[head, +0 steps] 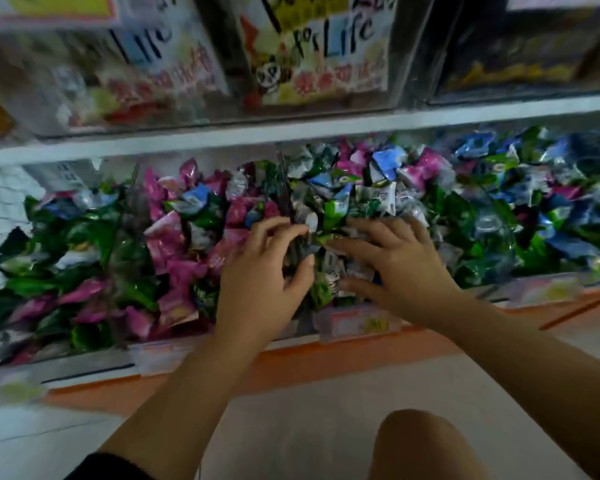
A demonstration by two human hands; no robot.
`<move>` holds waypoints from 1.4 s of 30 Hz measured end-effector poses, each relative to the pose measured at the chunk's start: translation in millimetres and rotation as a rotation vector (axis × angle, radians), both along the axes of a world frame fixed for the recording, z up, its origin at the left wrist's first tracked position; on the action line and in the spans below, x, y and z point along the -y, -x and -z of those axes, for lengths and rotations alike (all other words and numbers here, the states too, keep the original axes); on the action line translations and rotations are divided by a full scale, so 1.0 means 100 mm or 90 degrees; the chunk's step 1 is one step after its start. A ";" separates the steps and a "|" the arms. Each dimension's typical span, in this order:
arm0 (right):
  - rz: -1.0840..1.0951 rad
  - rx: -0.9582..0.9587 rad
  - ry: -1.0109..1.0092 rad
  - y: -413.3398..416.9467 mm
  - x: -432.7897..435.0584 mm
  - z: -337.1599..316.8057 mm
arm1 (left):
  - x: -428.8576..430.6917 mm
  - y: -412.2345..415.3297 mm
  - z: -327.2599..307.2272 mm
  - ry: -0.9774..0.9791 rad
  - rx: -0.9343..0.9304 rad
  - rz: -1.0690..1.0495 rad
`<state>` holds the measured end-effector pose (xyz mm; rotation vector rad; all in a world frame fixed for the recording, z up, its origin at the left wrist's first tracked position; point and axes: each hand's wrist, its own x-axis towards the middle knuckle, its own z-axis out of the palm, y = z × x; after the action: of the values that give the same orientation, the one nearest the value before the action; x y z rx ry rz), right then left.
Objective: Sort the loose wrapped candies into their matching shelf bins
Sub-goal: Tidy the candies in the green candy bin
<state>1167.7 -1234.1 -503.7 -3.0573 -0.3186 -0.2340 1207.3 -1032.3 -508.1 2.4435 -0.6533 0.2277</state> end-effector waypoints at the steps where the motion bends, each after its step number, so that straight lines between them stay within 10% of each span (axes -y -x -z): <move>1: -0.009 0.005 0.000 -0.01 0.01 0.02 | 0.00 0.00 0.02 0.004 0.005 0.000; 17: 0.015 0.008 -0.137 0.77 0.04 -0.45 | 0.00 0.57 -0.46 -0.145 0.066 -0.041; 42: 0.143 0.154 -0.247 -0.24 0.18 -0.36 | -0.04 -0.15 -0.28 0.055 -0.038 0.015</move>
<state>1191.7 -1252.5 -467.7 -2.6753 0.0594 -0.6015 1222.0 -1028.4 -480.6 2.3495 -0.6321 0.1688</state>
